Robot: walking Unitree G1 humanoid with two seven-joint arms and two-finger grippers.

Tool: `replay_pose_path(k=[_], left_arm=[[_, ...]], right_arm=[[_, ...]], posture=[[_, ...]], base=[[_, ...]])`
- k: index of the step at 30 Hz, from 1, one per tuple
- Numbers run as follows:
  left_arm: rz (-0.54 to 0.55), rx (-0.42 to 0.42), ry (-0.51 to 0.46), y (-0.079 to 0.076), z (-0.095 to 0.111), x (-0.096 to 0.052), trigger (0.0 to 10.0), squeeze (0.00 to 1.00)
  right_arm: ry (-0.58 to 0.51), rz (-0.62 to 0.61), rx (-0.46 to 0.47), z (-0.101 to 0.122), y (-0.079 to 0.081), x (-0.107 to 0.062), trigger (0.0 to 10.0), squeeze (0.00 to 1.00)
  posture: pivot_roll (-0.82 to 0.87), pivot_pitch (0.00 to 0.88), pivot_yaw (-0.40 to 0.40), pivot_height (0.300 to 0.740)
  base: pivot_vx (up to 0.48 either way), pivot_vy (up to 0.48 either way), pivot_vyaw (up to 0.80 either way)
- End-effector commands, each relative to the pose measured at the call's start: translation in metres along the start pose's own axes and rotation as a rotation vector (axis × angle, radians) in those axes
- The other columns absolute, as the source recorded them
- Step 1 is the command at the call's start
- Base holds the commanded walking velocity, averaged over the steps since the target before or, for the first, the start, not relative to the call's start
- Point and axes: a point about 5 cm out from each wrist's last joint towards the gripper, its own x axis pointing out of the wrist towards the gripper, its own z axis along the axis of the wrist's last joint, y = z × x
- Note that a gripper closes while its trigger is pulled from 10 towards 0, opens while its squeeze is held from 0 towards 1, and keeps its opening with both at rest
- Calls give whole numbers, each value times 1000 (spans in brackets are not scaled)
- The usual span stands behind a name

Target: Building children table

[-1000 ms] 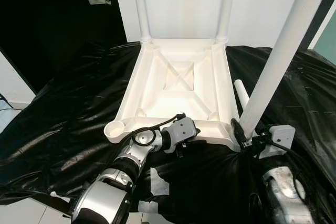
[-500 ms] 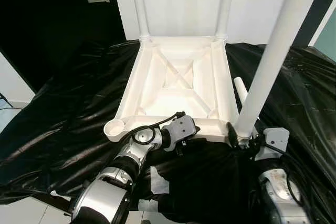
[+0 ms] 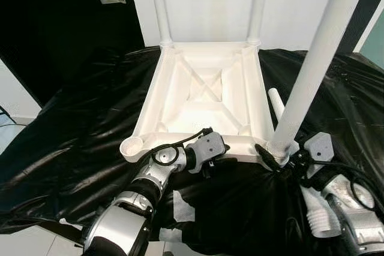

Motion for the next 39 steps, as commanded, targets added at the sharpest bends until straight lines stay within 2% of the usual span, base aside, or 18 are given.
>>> replay_pose_path(k=[1,4,5,10,12,14,17,19,21,25,30,31,32,33,34,35,38,39], left_arm=[[135,-57,79,-4,-18,-1,10000,0],[136,-58,78,-4,-18,0,10000,0],[136,-58,78,-4,-18,0,10000,0],[136,-58,77,-4,-18,0,10000,0],[136,-57,77,-4,-18,-1,10000,0],[134,-56,77,-4,-18,0,10000,0],[132,-56,77,-5,-18,0,10000,0],[131,-55,76,-5,-18,0,10000,0],[130,-55,75,-5,-18,0,10000,0],[130,-55,78,-5,-19,-1,10000,0],[129,-55,81,-5,-20,-2,10000,0],[129,-56,82,-6,-20,-2,10000,0],[128,-57,82,-6,-20,-2,10000,0],[128,-57,82,-6,-20,-2,10000,0],[128,-57,82,-6,-20,-2,10000,0],[127,-58,82,-6,-20,-2,10000,0],[127,-58,82,-6,-20,-1,10000,0],[127,-59,81,-7,-20,-1,10000,0]], right_arm=[[16,68,31,-4,3,0,0,0],[32,78,143,-10,2,-5,0,0],[32,78,143,-10,2,-5,0,0],[23,-3,274,-15,8,-9,0,0],[8,-97,321,-17,13,-9,0,0],[-26,-294,396,-13,17,-5,0,0],[-47,-365,394,-7,24,-2,0,0],[-62,-449,387,0,37,2,0,0],[-32,-519,367,-2,45,-1,0,0],[33,-653,350,-11,43,-11,0,0],[45,-667,346,-10,44,-10,0,0],[50,-660,346,-10,45,-8,10000,0],[51,-636,354,-10,46,-7,10000,0],[46,-610,358,-10,46,-7,10000,878],[46,-610,358,-10,46,-7,10000,878],[37,-553,358,-9,46,-5,10000,1000],[14,-454,321,-5,45,-2,10000,1000],[3,-382,268,-1,41,1,10000,212]], posture=[[-38,0,23,740],[-36,0,22,740],[-36,0,22,740],[-38,0,20,740],[-37,0,20,740],[-36,0,22,740],[-35,0,22,740],[-34,0,22,740],[-28,0,23,740],[-26,0,23,740],[-25,0,23,740],[-27,0,26,740],[-30,0,26,740],[-31,0,26,740],[-31,0,26,740],[-33,0,26,740],[-40,0,27,740],[-45,0,28,740]], base=[[0,0,0],[0,0,0],[0,0,0],[0,0,0],[0,0,0],[0,0,0],[0,0,0],[0,0,0],[0,0,0],[0,0,0],[0,0,0],[0,0,0],[0,0,0],[0,0,0],[0,0,0],[0,0,0],[0,0,0],[0,0,0]])
